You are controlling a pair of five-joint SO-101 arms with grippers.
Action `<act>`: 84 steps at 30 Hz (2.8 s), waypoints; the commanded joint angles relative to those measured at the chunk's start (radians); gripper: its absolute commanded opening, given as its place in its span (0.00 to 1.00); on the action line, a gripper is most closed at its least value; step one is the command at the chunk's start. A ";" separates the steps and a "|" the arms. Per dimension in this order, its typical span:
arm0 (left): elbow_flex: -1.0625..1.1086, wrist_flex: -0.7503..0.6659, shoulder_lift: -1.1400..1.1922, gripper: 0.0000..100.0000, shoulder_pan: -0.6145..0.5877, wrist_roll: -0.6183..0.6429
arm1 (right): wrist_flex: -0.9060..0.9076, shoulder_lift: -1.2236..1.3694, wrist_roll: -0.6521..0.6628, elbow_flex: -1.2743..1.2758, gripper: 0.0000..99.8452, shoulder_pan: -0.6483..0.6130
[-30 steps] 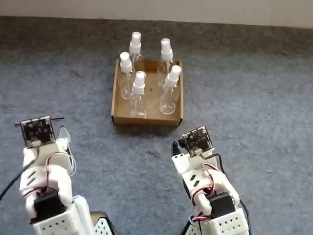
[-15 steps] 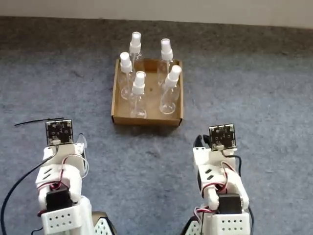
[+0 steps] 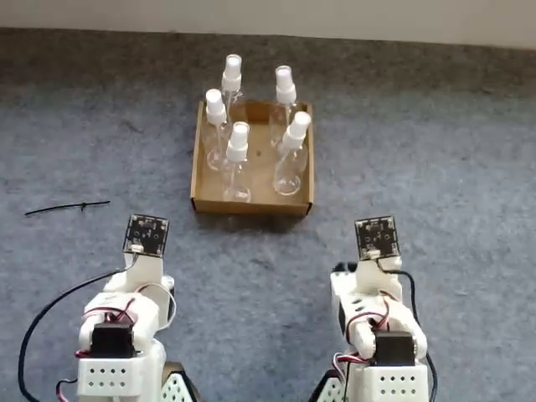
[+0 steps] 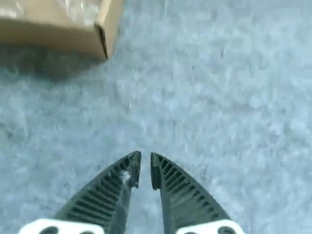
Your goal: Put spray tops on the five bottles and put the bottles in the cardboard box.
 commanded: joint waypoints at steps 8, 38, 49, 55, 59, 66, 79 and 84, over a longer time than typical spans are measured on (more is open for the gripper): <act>0.021 0.089 -0.013 0.01 0.016 0.005 | 0.087 -0.015 0.011 0.117 0.01 0.007; 0.021 0.089 -0.013 0.01 0.016 0.005 | 0.087 -0.015 0.011 0.117 0.01 0.007; 0.021 0.087 -0.010 0.01 0.016 0.005 | 0.087 -0.015 0.011 0.117 0.01 0.007; 0.021 0.087 -0.012 0.01 0.016 0.005 | 0.088 -0.018 0.011 0.117 0.01 0.012; 0.021 0.087 -0.012 0.01 0.016 0.005 | 0.088 -0.018 0.011 0.117 0.01 0.012; 0.021 0.087 -0.012 0.01 0.016 0.005 | 0.088 -0.016 0.011 0.117 0.01 0.010; 0.021 0.087 -0.012 0.01 0.016 0.005 | 0.088 -0.016 0.011 0.117 0.01 0.010; 0.021 0.087 -0.012 0.01 0.016 0.005 | 0.088 -0.016 0.011 0.117 0.01 0.010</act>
